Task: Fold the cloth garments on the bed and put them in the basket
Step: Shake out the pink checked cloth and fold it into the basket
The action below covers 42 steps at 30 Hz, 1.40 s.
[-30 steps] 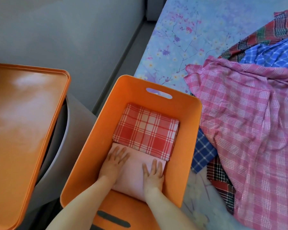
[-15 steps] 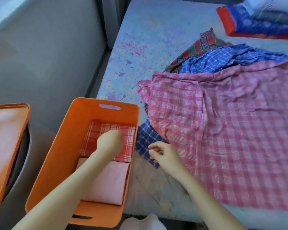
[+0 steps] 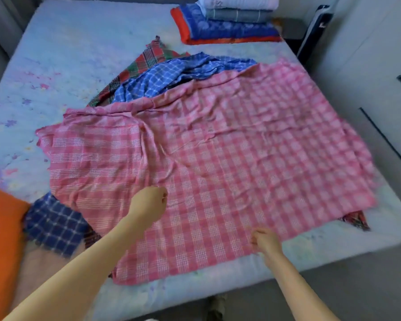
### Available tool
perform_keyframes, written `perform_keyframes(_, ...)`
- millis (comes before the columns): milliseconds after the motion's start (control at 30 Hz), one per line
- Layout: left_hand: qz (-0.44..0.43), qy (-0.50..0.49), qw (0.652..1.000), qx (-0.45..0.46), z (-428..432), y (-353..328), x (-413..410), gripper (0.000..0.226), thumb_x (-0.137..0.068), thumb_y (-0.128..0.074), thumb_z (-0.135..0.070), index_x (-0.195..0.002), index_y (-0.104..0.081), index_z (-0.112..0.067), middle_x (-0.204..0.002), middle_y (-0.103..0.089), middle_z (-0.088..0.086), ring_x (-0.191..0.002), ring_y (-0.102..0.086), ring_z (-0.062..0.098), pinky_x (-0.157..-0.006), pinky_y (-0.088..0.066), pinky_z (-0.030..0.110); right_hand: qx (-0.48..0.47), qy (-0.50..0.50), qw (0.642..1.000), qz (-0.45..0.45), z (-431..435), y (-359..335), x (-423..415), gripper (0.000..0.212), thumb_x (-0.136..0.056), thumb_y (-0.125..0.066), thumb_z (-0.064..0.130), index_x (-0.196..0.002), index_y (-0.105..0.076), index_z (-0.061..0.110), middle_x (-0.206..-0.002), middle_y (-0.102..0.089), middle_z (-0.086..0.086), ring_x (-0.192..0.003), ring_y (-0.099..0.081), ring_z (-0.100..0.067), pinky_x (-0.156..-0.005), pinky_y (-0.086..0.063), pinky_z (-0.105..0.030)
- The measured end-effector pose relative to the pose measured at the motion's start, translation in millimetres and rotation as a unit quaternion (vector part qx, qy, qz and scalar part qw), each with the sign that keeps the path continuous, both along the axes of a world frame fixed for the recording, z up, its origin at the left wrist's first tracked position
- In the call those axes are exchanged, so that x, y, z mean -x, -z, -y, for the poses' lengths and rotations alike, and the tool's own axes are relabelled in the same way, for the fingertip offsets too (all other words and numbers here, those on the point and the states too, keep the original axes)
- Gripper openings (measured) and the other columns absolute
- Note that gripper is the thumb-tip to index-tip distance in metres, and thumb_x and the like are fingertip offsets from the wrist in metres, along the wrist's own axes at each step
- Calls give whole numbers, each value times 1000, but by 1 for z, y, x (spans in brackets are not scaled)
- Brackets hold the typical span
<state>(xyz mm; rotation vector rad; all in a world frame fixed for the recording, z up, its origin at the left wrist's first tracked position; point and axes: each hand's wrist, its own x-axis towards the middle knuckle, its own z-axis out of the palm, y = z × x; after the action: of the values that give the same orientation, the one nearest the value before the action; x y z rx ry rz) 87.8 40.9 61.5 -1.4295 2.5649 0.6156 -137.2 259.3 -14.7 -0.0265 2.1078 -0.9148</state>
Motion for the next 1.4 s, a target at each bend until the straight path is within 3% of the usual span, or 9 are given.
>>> perform_keyframes(200, 4, 21, 999, -30, -50, 38, 108, 22, -96, -43, -18, -100, -64, -16, -98, -62, -2, -80, -58, 18, -59, -43, 26, -40, 242, 964, 107, -57, 59, 125, 14, -85, -61, -1, -71, -55, -2, -68, -51, -11, -59, -47, -20, -54, -51, -30)
perform_keyframes(433, -33, -9, 993, -111, -62, 92, 175, 19, -92, -50, -16, -91, -69, -14, -88, -70, -1, -77, -62, 16, -64, -48, 25, -20, 359, 926, 117, -60, 110, 206, 16, -86, -65, 12, -78, -53, 7, -65, -49, -7, -55, -44, -15, -38, -42, -18)
perform_keyframes(667, -127, 143, 968, -163, -108, 106, 267, 56, -82, -69, -36, -133, -50, -25, -132, -54, -9, -123, -45, 12, -105, -29, 24, 111, 200, 971, 67, 10, 50, 180, 19, -77, -69, 1, -62, -58, 3, -40, -52, -1, -29, -43, -7, -31, -29, -15)
perform_keyframes(800, -243, 125, 950, -149, -101, 81, 289, 21, -78, -70, -12, -99, -70, -13, -83, -67, -5, -74, -53, 7, -72, -36, 18, 197, 153, 959, 133, 21, -10, 169, 11, -78, -69, 4, -70, -61, 6, -46, -55, 0, -36, -46, -6, -34, -31, -17)
perform_keyframes(867, -240, 129, 948, -165, -88, 60, 288, 4, -82, -66, -8, -82, -68, -12, -61, -55, -14, -57, -45, -1, -60, -34, 11, 214, 219, 932, 192, 22, -20, 179, 9, -81, -67, 7, -75, -61, 10, -53, -59, 1, -45, -51, -7, -37, -36, -15)
perform_keyframes(1033, -175, 187, 935, -244, -60, 2, 274, 30, -81, -66, -7, -63, -57, -28, -46, -52, -24, -48, -50, -5, -53, -37, 5, 312, 396, 787, 357, 40, -20, 206, 10, -85, -62, 15, -85, -59, 5, -59, -68, -12, -77, -59, -25, -72, -53, -36)
perform_keyframes(1167, -132, 183, 924, -307, -22, -28, 245, 10, -78, -71, -4, -70, -65, -5, -48, -53, -14, -47, -49, -1, -52, -41, 10, 354, 453, 764, 291, 41, -13, 237, 19, -94, -55, 15, -75, -55, 12, -45, -60, 0, -50, -57, -12, -44, -48, -18)
perform_keyframes(1267, -61, 196, 930, -306, 3, -43, 215, 14, -76, -74, -9, -65, -66, -12, -54, -54, -12, -51, -47, 1, -57, -41, 15, 396, 432, 780, 221, 54, -37, 253, 14, -93, -51, 0, -91, -62, 8, -63, -69, -5, -54, -64, -11, -50, -53, -22)
perform_keyframes(1400, -68, 139, 938, -310, 17, -53, 191, 34, -76, -75, -11, -96, -59, -34, -94, -62, -21, -87, -58, -3, -75, -45, 11, 301, 145, 940, -62, 89, -101, 199, 41, -79, -57, -15, -118, -61, -3, -102, -65, -9, -90, -59, -14, -75, -49, -14)
